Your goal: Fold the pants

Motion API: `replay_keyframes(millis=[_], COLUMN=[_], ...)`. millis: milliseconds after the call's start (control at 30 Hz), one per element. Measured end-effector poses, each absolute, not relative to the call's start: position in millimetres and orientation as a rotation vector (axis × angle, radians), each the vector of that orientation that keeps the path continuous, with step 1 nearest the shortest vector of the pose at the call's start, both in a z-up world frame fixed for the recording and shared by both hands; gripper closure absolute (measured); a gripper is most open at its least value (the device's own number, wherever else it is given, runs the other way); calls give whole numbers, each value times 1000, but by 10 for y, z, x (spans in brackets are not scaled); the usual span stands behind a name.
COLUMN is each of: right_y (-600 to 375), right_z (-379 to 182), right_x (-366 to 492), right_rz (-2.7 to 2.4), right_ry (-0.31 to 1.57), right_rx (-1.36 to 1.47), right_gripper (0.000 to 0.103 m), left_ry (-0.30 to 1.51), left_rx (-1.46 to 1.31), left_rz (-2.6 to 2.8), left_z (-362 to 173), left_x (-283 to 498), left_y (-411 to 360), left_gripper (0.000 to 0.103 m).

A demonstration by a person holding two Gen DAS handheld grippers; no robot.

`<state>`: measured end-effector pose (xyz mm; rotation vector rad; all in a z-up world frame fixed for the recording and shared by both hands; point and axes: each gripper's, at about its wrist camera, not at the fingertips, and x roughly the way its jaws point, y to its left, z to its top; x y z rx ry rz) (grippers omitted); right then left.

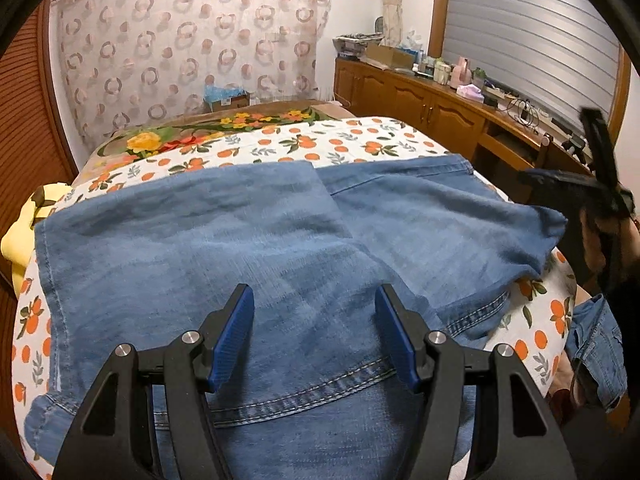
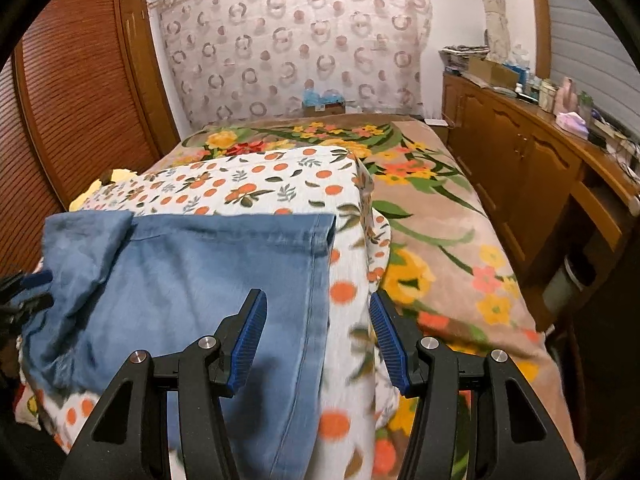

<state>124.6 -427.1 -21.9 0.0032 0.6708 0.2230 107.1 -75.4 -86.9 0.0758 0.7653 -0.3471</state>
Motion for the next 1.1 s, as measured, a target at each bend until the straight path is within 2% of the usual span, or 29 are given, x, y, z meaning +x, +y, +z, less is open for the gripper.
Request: replay_keyframes(millis=[367,400,433,467,600,767,1100], right_y=[-4172,-4162,-4168,-4148,-4113,-3992,-3116], right_z=[-463,-448,-444,-446,-358,55,835], right_x=[2181,2203,2214,2215,2105,1814,1202], right_rz=[282,290,298,310,329,390,556], right_ry=[788,787,790,794,753,640,453], right_rx=[-62,-63,-58,-57,-68,-72,-221], right_gripper=[65,69,83,87,91,92,92], left_ry=[784,784,784,785,780,756,676], left_rx=[86,86,83,81,68,53,14], left_rz=[-345,-345,-343,-343,-337,-327,-286], left_z=[-945,-945,-947,-946,-937,-854,-574], left_x=[1069,1067,1067,1072,1065,1015,865], left_y=[-792,-790,-788,-795,-755,-630,-293], left_gripper=[39,39,39,39,39,39,39])
